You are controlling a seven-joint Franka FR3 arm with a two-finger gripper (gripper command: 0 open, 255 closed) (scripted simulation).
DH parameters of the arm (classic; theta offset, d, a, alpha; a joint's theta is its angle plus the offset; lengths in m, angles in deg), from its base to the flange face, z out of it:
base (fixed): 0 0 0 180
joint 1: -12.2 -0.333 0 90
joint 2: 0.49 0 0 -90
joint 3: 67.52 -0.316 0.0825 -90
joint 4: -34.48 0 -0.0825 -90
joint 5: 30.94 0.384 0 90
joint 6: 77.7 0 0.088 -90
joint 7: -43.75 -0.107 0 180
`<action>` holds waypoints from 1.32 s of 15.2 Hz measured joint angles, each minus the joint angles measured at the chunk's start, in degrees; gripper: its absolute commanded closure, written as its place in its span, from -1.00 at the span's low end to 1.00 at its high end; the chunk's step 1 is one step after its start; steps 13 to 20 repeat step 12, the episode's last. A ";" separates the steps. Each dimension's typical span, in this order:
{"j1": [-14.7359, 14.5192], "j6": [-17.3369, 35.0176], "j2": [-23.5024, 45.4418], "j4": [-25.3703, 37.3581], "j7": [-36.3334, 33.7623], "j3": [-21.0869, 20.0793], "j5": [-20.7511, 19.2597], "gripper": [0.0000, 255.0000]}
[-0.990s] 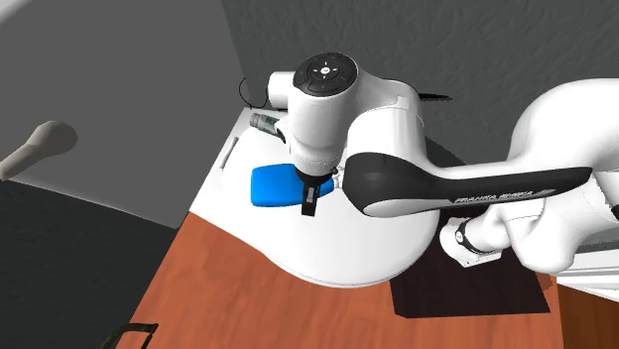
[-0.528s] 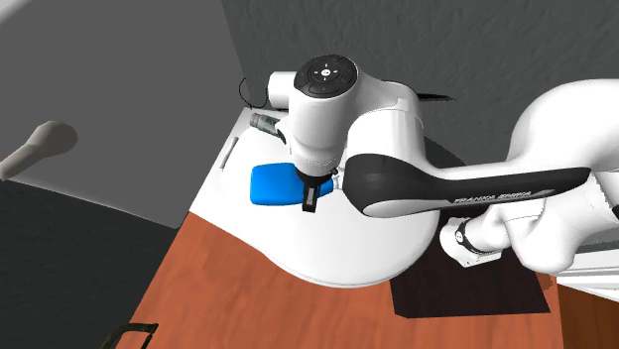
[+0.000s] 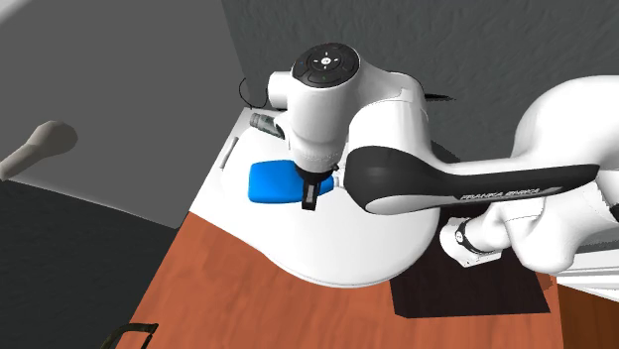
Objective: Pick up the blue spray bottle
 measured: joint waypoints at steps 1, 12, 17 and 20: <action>-0.03 -0.85 0.15 1.00 -0.08 -0.03 0.01 1.00; 0.09 -9.73 2.74 12.47 -0.19 0.06 0.26 1.00; 0.09 -9.73 2.74 12.47 -0.19 0.06 0.26 1.00; 0.09 -9.73 2.74 12.47 -0.19 0.06 0.26 1.00</action>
